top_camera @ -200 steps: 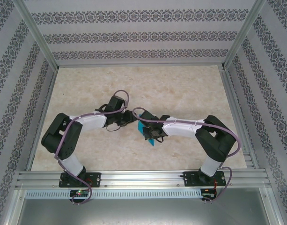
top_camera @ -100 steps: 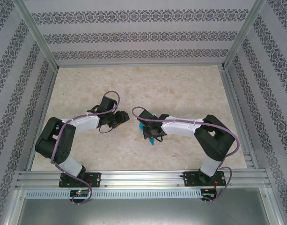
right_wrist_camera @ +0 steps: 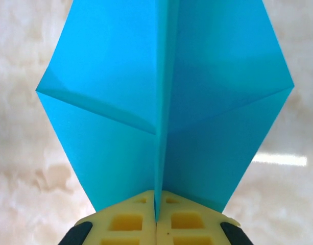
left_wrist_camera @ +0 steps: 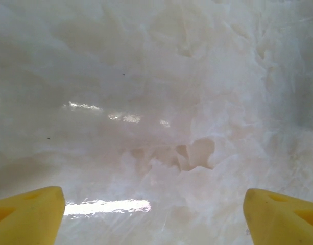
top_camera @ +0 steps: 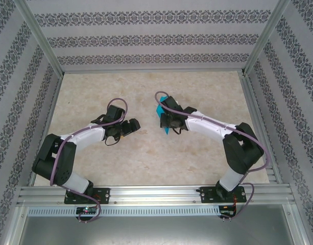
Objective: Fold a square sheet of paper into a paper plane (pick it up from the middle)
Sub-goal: Move the paper plane to the center of the table.
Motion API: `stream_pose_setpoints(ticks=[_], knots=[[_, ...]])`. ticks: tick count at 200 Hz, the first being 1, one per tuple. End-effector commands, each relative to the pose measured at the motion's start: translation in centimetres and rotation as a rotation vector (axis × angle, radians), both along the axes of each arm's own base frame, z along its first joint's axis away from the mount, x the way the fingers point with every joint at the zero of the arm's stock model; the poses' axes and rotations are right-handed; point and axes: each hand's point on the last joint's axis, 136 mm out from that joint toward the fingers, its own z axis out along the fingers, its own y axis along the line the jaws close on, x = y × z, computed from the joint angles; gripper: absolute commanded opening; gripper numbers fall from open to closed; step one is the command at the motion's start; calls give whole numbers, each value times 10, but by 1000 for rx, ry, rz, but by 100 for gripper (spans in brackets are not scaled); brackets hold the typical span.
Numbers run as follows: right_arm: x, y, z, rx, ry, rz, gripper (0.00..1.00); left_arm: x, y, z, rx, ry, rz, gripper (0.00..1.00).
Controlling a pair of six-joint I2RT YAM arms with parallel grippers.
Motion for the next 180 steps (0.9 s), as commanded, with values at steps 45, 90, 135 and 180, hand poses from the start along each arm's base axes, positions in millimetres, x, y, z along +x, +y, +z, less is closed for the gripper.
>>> stream_pose_setpoints(ticks=[45, 90, 135, 180], knots=[[55, 0, -33, -58, 61, 46, 9, -11, 19, -1, 81, -6, -5, 100], [65, 1, -56, -69, 120, 48, 12, -12, 18, -3, 82, -1, -13, 100], [62, 1, -75, -75, 171, 30, 22, -12, 18, -3, 84, 6, -18, 100], [56, 0, -86, -77, 204, 14, 22, -12, 18, -3, 84, 6, -20, 100]])
